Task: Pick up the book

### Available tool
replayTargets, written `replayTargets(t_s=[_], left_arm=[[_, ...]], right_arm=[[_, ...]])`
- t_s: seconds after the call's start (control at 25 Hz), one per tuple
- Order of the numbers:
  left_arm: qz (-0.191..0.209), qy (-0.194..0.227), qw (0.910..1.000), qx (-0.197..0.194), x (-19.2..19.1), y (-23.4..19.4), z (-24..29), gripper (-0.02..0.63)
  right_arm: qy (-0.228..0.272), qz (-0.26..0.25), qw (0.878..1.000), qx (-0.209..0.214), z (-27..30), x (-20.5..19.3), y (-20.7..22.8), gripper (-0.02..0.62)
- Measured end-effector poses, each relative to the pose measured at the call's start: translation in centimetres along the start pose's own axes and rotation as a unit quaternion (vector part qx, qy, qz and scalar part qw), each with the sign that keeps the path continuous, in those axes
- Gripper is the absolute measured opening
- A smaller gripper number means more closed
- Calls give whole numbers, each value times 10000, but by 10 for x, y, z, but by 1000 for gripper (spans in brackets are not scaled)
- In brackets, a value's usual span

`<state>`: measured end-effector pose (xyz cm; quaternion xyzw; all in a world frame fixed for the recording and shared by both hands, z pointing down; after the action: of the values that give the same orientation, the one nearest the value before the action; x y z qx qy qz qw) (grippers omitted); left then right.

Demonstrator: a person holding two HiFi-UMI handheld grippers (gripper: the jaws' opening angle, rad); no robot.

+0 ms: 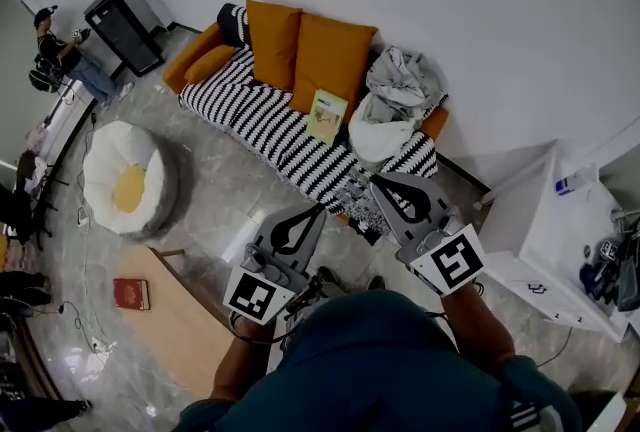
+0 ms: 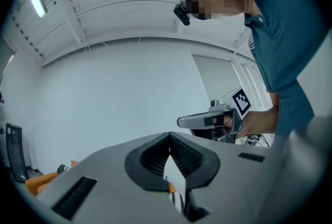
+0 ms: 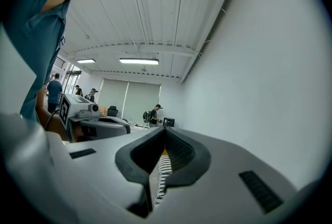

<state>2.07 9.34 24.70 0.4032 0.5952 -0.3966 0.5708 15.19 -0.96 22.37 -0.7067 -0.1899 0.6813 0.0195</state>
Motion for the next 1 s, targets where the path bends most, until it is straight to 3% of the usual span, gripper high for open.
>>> replayTargets(t_s=[0.12,0.64,1.0], left_arm=[[24,40,9999,-136,3,-14,3,3],[-8,149,9983,-558,2,-92,-5,3],[-54,38,9985,-546,-9,-116,15,3]], right_arm=[[-52,126,9998,-128,10,3,0,14],[-206,-184,9981,-557,74,-2,-5,14],[-285,-69,9985,-466,98,-17,14,14]])
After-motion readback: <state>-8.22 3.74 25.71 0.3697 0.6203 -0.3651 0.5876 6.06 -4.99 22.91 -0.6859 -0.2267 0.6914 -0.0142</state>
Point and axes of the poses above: the fingertips, and each gripper's own axes: z forward along the fingers, y to its right, x out of its top, the point moved 6 cm from there along -z, backward along the fingers, and after that the axes turned 8 degrees about -z, right-handed, at the moved point
